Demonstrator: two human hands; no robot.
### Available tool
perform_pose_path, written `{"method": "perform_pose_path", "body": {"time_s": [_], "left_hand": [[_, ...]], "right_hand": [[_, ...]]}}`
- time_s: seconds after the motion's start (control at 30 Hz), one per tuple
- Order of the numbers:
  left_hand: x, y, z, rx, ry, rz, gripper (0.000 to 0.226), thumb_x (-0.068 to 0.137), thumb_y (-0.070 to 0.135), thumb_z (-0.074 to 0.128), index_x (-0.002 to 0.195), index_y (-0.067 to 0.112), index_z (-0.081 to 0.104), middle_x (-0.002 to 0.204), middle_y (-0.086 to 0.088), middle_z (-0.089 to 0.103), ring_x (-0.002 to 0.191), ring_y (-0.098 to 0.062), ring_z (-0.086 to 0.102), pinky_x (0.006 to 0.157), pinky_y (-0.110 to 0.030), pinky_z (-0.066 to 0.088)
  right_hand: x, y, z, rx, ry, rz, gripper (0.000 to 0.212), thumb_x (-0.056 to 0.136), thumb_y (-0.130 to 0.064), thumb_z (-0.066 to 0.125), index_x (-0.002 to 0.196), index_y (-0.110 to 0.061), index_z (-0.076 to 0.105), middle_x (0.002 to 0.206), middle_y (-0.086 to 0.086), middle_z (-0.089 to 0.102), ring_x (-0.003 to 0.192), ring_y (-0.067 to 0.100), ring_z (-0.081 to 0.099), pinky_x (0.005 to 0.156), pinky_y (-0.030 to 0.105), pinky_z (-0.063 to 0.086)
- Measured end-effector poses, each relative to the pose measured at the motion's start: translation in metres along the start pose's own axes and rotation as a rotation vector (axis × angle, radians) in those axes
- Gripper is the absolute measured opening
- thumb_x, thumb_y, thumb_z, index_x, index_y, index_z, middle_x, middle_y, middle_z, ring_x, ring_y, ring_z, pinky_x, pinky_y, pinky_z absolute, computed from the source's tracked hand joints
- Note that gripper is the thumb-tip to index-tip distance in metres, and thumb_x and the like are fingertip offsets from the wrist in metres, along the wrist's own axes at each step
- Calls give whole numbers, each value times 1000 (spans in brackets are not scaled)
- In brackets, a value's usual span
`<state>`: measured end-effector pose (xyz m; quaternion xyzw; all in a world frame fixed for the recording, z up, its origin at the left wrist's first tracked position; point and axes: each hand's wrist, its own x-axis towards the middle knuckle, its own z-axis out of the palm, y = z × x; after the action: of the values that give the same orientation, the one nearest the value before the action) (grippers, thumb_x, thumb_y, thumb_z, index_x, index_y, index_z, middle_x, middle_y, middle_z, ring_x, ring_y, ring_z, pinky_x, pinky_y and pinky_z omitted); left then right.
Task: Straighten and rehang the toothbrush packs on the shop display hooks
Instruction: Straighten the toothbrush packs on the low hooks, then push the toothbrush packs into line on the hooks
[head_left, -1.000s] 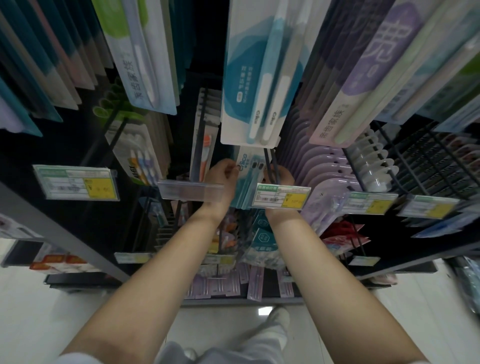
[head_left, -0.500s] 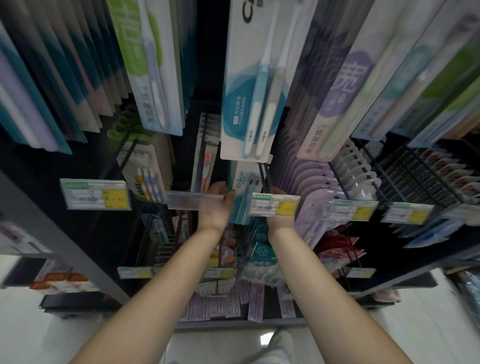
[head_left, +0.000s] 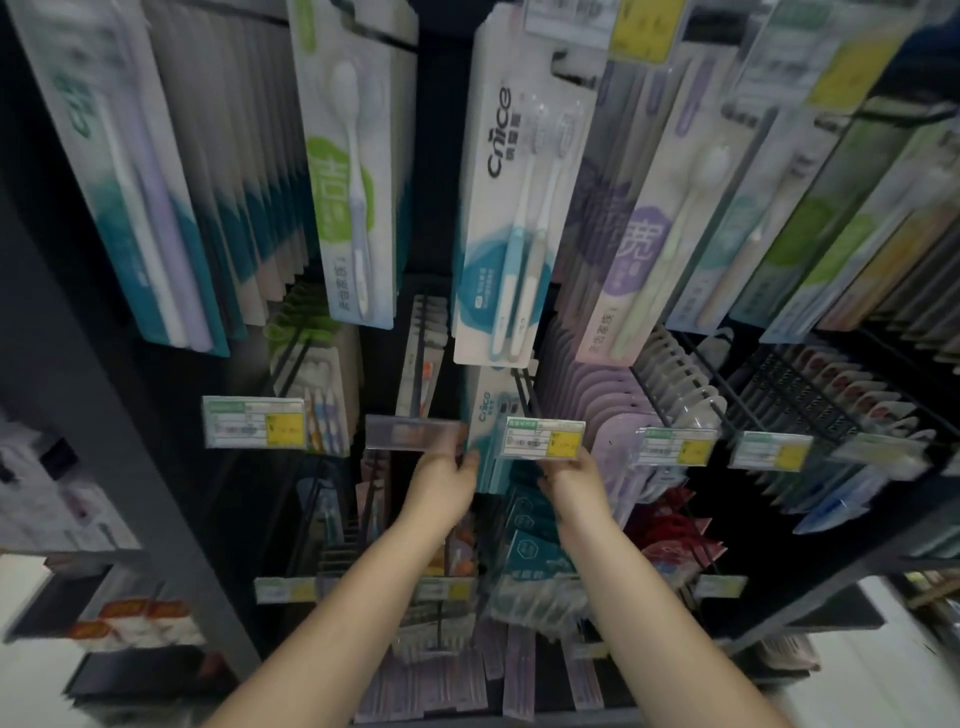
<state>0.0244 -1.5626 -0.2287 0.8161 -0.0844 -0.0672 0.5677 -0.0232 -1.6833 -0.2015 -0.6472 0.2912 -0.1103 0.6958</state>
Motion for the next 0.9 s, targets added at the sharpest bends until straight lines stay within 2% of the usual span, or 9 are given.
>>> {"method": "perform_pose_path", "body": {"time_s": [0.1, 0.17, 0.23, 0.33, 0.5, 0.6, 0.73, 0.8, 0.9], "left_hand": [[-9, 2, -1, -2, -33, 36, 38, 96, 16, 44, 134, 18, 42, 130, -2, 53, 113, -10, 49, 88, -16, 35], [-13, 2, 0, -10, -41, 41, 39, 95, 17, 45, 134, 19, 43, 133, -2, 53, 119, -16, 51, 98, -24, 39], [-18, 2, 1, -23, -55, 37, 40, 95, 15, 46, 134, 18, 42, 133, -3, 53, 120, -18, 51, 102, -29, 40], [-29, 1, 0, -40, -86, 15, 40, 95, 15, 46, 135, 16, 42, 132, -2, 53, 120, -16, 51, 102, -29, 39], [-45, -1, -3, 21, -122, -20, 42, 96, 20, 44, 137, 12, 41, 138, -3, 49, 124, -15, 47, 105, -29, 36], [-61, 7, -6, 44, -171, 6, 39, 97, 21, 43, 135, 12, 42, 136, -3, 49, 123, -14, 47, 105, -26, 36], [-80, 28, -16, 65, -256, 94, 34, 97, 26, 43, 131, 19, 47, 130, 7, 52, 118, -4, 48, 99, -17, 36], [-86, 44, -26, 28, -237, 147, 30, 97, 26, 44, 126, 22, 51, 124, 12, 55, 112, 1, 50, 94, -12, 37], [-88, 75, -49, -86, -102, 270, 20, 95, 21, 48, 112, 28, 57, 112, 16, 61, 106, 4, 55, 87, -7, 40]], "right_hand": [[-8, 3, -7, 15, -29, -28, 24, 94, -13, 50, 116, -20, 56, 112, -2, 62, 108, 13, 54, 97, 30, 42], [-11, 4, -8, 10, -42, -40, 25, 95, -13, 47, 118, -19, 55, 111, -2, 62, 106, 12, 55, 92, 27, 41], [-14, 3, -10, 28, -43, -42, 25, 97, -12, 43, 119, -18, 55, 114, 1, 62, 107, 13, 55, 93, 28, 41], [-23, 1, -13, 66, -43, -45, 26, 99, -9, 35, 116, -16, 53, 113, 2, 59, 109, 18, 53, 100, 33, 38], [-35, 9, -19, 104, -40, -44, 33, 101, -12, 32, 130, -4, 47, 121, 9, 56, 113, 21, 51, 101, 35, 37], [-45, 11, -24, 129, -14, -65, 25, 101, -11, 34, 117, -6, 52, 119, 13, 58, 108, 23, 54, 101, 37, 40], [-65, 0, -30, 129, 96, -129, 21, 100, -14, 38, 107, -10, 57, 105, 7, 62, 99, 20, 60, 92, 37, 47], [-76, -14, -33, 143, 149, -193, 20, 99, -13, 40, 107, -8, 57, 97, 6, 62, 91, 17, 60, 86, 34, 47], [-89, -48, -33, 130, 173, -309, 17, 99, -14, 41, 95, -16, 58, 96, 5, 62, 91, 17, 60, 88, 35, 47]]}}
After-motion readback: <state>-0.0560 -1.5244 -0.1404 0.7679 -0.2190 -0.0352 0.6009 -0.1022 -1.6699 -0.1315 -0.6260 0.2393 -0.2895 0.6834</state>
